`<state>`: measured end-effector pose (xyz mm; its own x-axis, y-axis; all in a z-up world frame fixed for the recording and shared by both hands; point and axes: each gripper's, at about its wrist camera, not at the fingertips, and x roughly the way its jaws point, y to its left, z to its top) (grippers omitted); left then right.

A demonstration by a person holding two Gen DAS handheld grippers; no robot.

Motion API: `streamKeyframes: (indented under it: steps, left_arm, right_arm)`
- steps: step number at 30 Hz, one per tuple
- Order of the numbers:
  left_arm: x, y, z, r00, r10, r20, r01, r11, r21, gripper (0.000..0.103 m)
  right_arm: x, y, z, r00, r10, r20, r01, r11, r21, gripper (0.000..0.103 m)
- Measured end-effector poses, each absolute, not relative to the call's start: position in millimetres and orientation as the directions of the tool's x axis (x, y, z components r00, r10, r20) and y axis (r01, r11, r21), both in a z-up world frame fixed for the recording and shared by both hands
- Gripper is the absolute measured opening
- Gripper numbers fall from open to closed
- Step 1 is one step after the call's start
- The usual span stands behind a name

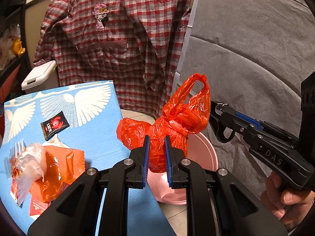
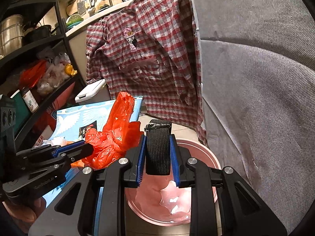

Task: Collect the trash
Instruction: 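Lift and carry the red bag and black strap over the pink bin, then open the left tool over the bin while the right tool releases the strap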

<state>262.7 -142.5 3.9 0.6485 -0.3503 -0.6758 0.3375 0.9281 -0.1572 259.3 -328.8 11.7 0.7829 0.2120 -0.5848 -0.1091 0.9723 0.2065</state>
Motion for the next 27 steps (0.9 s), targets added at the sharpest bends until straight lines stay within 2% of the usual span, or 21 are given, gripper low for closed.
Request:
streamKeyframes:
  steps: [4, 6, 7, 8, 18, 27]
  left_arm:
    - [266, -146, 2, 0.647, -0.351, -0.676, 0.339, 0.928, -0.157, 0.015]
    - [268, -145, 2, 0.648, -0.351, -0.675, 0.335, 0.928, -0.162, 0.020]
    - [268, -144, 3, 0.651, -0.355, -0.672, 0.333, 0.928, -0.167, 0.022]
    - [268, -143, 4, 0.655, -0.355, -0.667, 0.331, 0.928, -0.169, 0.022]
    - [263, -128, 16, 0.678, -0.361, -0.640, 0.325, 0.929, -0.179, 0.022]
    - [246, -80, 41, 0.730, -0.332, -0.597, 0.291, 0.942, -0.168, 0.022]
  right_arm:
    - [262, -329, 11, 0.783, 0.206, -0.587, -0.103, 0.973, 0.205, 0.027]
    - [262, -328, 10, 0.783, 0.199, -0.589, -0.096, 0.975, 0.201, 0.037]
    - [263, -328, 10, 0.784, 0.198, -0.588, -0.096, 0.975, 0.201, 0.045]
    - [263, -328, 11, 0.786, 0.195, -0.587, -0.096, 0.976, 0.196, 0.047]
    - [263, -326, 12, 0.795, 0.179, -0.579, -0.092, 0.980, 0.178, 0.047]
    - [253, -310, 25, 0.820, 0.202, -0.535, -0.124, 0.976, 0.180, 0.047]
